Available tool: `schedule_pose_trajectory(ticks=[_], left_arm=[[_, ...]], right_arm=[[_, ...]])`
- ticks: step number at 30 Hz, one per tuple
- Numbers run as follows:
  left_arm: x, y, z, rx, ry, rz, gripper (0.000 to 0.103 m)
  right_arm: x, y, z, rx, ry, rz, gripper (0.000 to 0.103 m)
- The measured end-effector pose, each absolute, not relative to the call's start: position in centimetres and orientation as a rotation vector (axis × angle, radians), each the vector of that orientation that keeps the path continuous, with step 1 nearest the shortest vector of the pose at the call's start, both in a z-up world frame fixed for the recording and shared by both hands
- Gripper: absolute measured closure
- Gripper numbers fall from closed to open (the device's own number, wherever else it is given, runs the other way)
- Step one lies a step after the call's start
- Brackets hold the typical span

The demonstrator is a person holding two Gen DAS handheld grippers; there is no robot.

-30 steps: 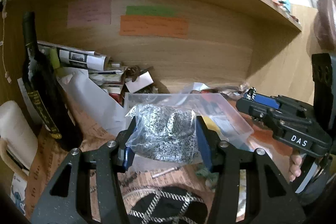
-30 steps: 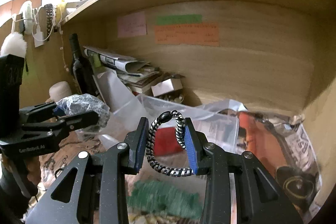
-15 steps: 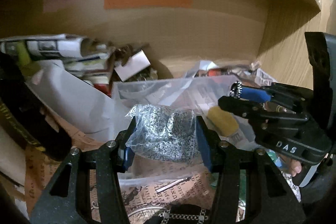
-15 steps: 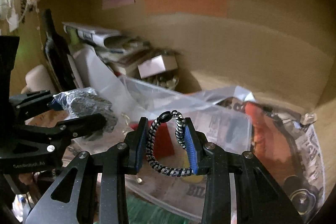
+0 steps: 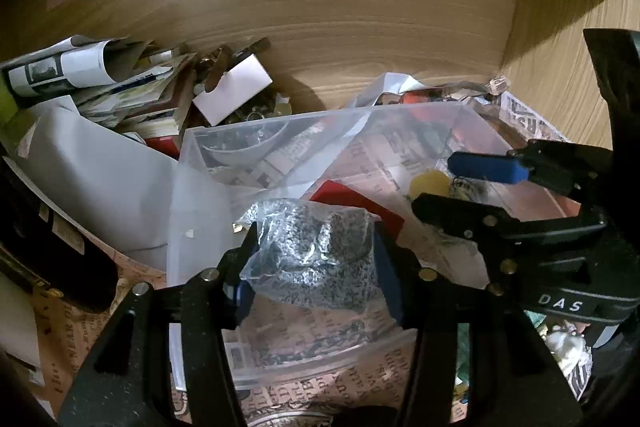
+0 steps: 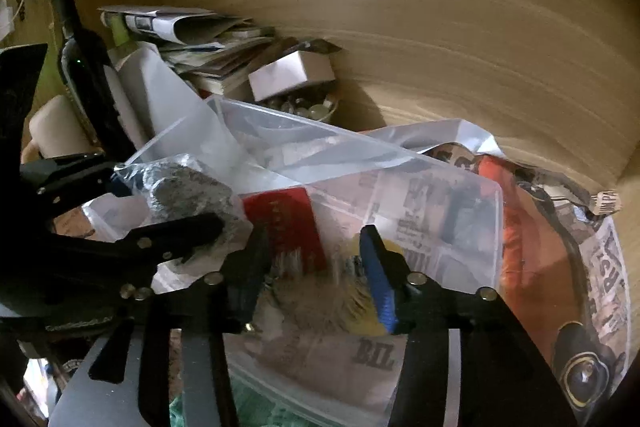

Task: Organize soft objects
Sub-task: 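Carry the mesh bag and bracelet into the clear box while both tools release, then grasp the black chain cap with the left tool while the right tool grasps the green knit cloth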

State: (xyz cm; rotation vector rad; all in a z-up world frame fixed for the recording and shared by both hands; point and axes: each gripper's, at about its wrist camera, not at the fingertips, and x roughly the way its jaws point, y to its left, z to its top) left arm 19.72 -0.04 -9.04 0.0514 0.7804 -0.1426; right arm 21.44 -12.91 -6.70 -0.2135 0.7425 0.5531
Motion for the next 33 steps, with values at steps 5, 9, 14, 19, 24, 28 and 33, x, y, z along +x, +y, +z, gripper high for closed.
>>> schedule_pose_trajectory(ticks=[5,9,14,19,24,28,33], left_arm=[[19.3,0.6,-8.4,0.029,0.761,-0.136,0.041],[17.9,1.0,-7.0,0.027,0.715,-0.132,0.037],[15.2,1.6,-4.6,0.016,0.626,-0.124,0.028],[12.6,2.5,-3.1,0.013,0.566,-0.116,0.02],[10.1,3.3,-3.4,-0.001,0.552,-0.102,0.015],[8.9,3.6,-4.7,-0.01,0.584,-0.099,0.012],[7.5,3.4,-7.4,0.004,0.643,-0.087,0.012]], right_arm=[[21.0,-13.5,-5.6,-0.196,0.695,0.543,0.039],[19.8,-14.1,-4.2,-0.193,0.639,0.54,0.038],[17.3,-14.9,-2.2,-0.18,0.561,0.548,0.036],[14.8,-15.7,-0.9,-0.175,0.497,0.551,0.03],[12.5,-16.6,-0.8,-0.162,0.471,0.557,0.027],[11.3,-17.3,-1.6,-0.147,0.486,0.548,0.026],[10.4,-18.3,-3.3,-0.13,0.538,0.522,0.026]])
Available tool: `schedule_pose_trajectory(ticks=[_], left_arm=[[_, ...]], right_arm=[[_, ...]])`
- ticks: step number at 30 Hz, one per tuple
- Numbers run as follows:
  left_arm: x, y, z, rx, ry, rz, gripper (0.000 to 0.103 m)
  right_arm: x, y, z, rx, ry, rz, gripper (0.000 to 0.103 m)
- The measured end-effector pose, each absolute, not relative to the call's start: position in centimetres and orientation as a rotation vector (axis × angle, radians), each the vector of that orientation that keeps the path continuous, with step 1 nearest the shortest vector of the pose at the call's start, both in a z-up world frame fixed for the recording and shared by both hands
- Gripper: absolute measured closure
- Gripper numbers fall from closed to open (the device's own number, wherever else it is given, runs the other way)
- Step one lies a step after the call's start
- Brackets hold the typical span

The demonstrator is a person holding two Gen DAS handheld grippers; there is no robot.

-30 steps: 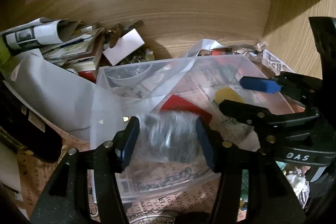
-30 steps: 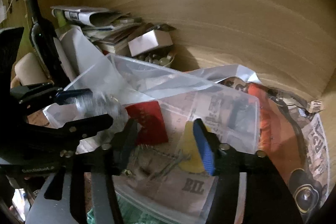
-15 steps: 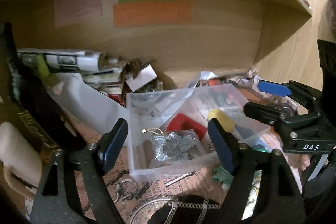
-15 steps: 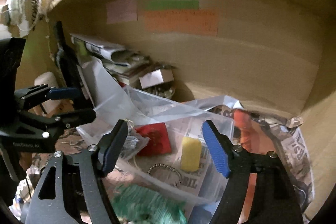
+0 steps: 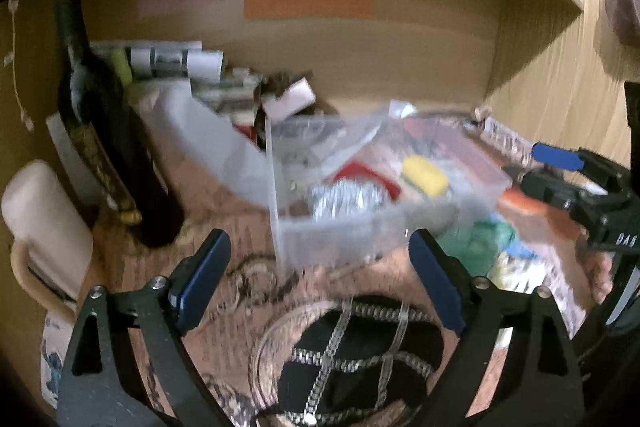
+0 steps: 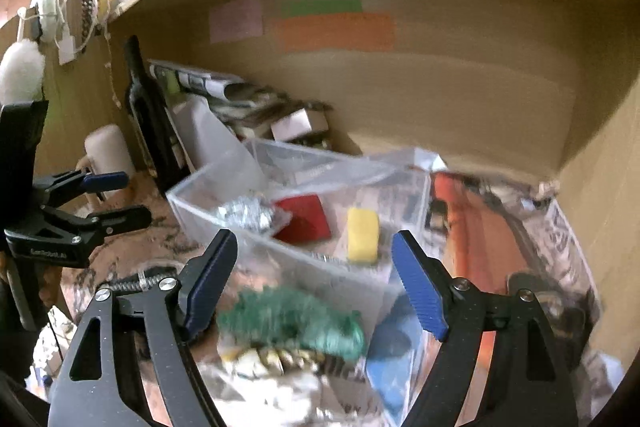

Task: Organize soft objects
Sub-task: 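Grasp the black chain cap with the left tool while the right tool grasps the green knit cloth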

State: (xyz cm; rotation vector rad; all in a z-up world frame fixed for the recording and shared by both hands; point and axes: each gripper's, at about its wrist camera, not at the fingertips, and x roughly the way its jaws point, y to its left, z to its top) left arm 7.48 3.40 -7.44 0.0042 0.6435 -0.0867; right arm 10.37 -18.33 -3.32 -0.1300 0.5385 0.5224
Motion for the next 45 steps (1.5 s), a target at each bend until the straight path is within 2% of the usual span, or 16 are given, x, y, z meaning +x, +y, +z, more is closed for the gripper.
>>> schedule_pose_trajectory(ticks=[9,18,22,24,27,28,29,33,35,38,45], left_arm=[[7.5,3.9,-12.6,-0.04,0.796,-0.11,0.012],[7.6,3.9,-15.0,-0.077,0.854,-0.134,0.012],[7.4,4.0,-15.4,-0.084,0.833,-0.129,0.024],[7.3,3.9,-15.3,-0.078,0.826,-0.128,0.038],[7.3,3.7,-15.1,-0.075,0.822,-0.139,0.051],[7.3,3.7,-15.1,-0.071,0.82,-0.139,0.053],[7.2,3.6,-15.1,-0.065,0.817,-0.14,0.06],[7.0,3.5,-14.9,-0.061,0.807,-0.153,0.072],[6.7,3.4,-14.8,-0.06,0.803,-0.155,0.078],[6.5,3.2,-14.2,-0.048,0.785,-0.146,0.081],[5.5,3.2,-11.7,-0.031,0.703,-0.132,0.084]], right_arm=[[10.3,-19.2,-7.2,-0.096,0.676,0.509,0.026],[11.4,-18.0,-9.1,-0.108,0.745,0.518,0.026],[12.2,-18.0,-10.1,-0.104,0.777,0.506,0.026],[12.7,-18.4,-10.5,-0.083,0.795,0.509,0.026],[12.8,-18.9,-10.4,-0.042,0.801,0.522,0.036],[12.9,-19.0,-10.4,-0.033,0.801,0.527,0.042],[12.8,-19.0,-10.3,-0.026,0.798,0.528,0.048],[12.6,-18.9,-10.2,-0.031,0.788,0.53,0.061],[12.6,-18.9,-10.1,-0.04,0.782,0.529,0.071],[12.4,-18.8,-10.0,-0.055,0.767,0.528,0.08],[11.6,-18.8,-8.9,-0.076,0.708,0.511,0.086]])
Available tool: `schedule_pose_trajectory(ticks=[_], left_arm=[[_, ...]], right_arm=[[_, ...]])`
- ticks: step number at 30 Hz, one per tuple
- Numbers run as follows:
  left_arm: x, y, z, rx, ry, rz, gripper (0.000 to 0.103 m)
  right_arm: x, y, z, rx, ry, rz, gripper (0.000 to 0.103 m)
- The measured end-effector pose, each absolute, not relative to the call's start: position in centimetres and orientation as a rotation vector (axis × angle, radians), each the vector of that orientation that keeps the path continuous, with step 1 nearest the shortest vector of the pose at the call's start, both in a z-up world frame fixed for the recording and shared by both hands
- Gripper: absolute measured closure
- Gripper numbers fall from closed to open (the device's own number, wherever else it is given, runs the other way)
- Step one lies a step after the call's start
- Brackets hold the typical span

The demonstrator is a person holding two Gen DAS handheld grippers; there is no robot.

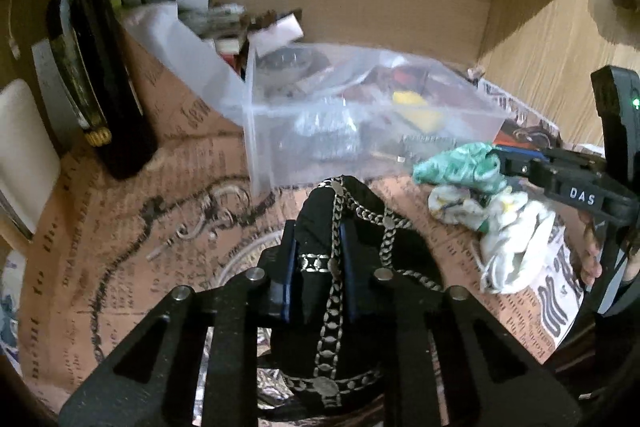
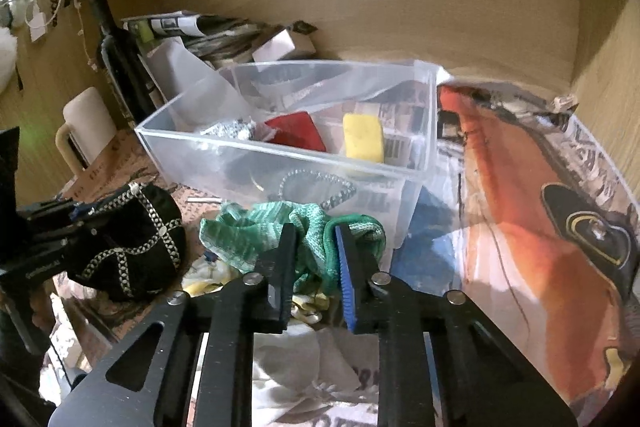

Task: Organize soft objects
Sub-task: 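Grasp the black chain cap with the left tool while the right tool grasps the green knit cloth, then lift the cap and green cloth into the clear box while both tools release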

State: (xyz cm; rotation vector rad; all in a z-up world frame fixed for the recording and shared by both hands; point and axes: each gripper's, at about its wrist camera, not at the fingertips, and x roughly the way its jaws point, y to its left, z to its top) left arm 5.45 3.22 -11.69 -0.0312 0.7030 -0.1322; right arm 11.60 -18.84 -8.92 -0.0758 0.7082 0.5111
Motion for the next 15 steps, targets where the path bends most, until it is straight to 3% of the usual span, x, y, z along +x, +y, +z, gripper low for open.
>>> schedule_pose_trajectory(ticks=[15], left_arm=[[4.4,3.7,-4.6,-0.048,0.485,-0.125,0.084]], right_arm=[[8.6,-19.1,-3.4,-0.062,0.524,0.538,0.087]])
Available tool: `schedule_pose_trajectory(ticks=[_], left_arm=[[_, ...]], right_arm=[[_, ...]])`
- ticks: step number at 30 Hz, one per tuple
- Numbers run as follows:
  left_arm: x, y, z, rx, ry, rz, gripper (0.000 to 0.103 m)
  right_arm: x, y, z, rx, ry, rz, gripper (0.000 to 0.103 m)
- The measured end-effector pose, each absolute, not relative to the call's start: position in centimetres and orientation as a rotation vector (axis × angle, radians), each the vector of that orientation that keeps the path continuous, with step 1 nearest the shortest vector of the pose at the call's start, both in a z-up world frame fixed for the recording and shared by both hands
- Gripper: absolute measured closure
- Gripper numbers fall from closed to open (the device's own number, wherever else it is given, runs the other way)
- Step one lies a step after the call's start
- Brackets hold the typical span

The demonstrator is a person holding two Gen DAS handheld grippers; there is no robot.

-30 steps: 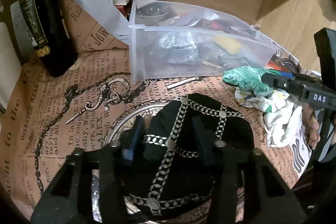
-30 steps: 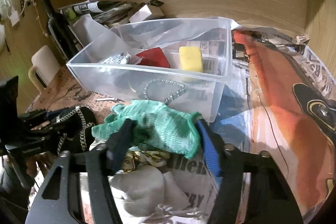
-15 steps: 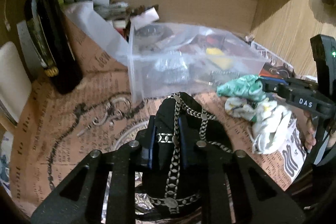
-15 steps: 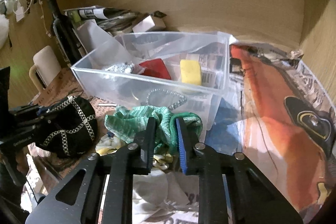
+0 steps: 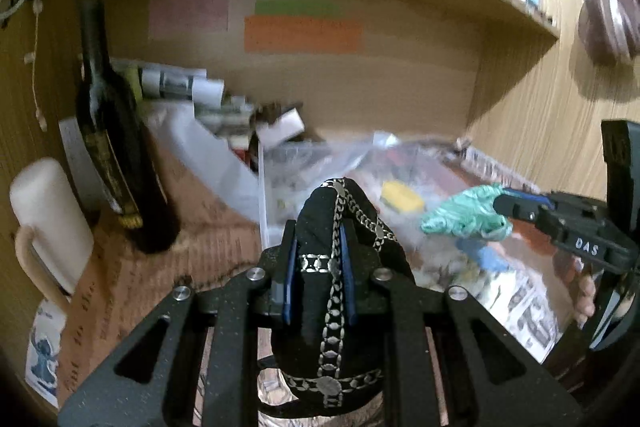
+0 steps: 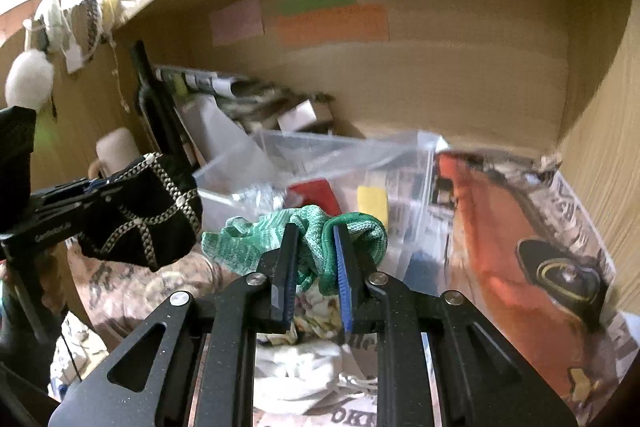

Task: Organize soft objects
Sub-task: 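Lift the cap and green cloth into the clear box while both tools release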

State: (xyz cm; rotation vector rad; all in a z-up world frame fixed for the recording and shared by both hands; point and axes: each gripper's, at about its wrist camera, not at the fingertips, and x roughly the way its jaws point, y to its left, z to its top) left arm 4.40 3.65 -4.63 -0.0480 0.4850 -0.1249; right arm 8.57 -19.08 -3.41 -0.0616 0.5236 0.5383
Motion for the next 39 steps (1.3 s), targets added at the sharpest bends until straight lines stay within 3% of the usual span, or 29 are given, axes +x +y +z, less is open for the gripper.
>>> schedule_pose_trajectory(ticks=[8,18,39], left_arm=[[6.3,3.5,-1.2,-0.05,0.367,-0.117,0.084],[11.6,3.0,-0.4,-0.061,0.375,-0.079,0.084],[22.4,2.2,-7.7,-0.052,0.641,-0.073,0.084]], right_arm=[[9.0,-18.9,-0.7,-0.059,0.414,0.53,0.087],[12.1,-17.9,-0.4,-0.063,0.391,0.506,0.087],[19.9,-14.8,-6.1,-0.173,0.63,0.479,0.087]])
